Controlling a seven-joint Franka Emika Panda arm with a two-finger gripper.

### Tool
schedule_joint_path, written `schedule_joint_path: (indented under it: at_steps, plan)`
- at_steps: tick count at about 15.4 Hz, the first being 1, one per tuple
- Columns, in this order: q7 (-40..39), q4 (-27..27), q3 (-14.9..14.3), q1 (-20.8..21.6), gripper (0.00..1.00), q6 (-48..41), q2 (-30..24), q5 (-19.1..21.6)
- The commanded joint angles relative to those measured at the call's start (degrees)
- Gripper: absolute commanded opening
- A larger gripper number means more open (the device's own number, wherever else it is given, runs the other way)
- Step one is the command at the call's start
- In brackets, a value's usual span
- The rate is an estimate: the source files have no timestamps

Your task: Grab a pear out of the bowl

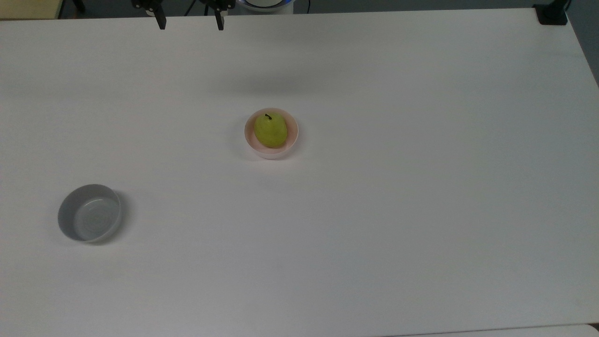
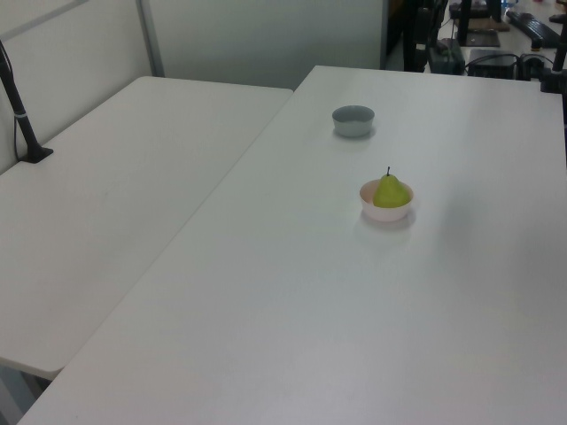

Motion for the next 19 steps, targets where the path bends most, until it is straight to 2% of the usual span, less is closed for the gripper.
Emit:
schedule_joint_path:
  at_steps: [1, 12, 14, 16, 19]
  plan:
    - [1.13, -0.52, -0.19, 0.97, 1.0, -0.03, -0.47, -0.82]
    - [-0.18, -0.43, -0.19, 0.88, 1.0, -0.03, -0.47, -0.82]
    - [-5.17, -0.61, -0.19, 0.7, 1.0, -0.47, -0.47, -0.82]
    - [-14.12, -0.96, -0.11, 0.44, 1.0, -1.96, -0.38, -0.82]
    - [-16.98, -1.05, -0.11, 0.79, 1.0, -2.41, -0.38, -0.82]
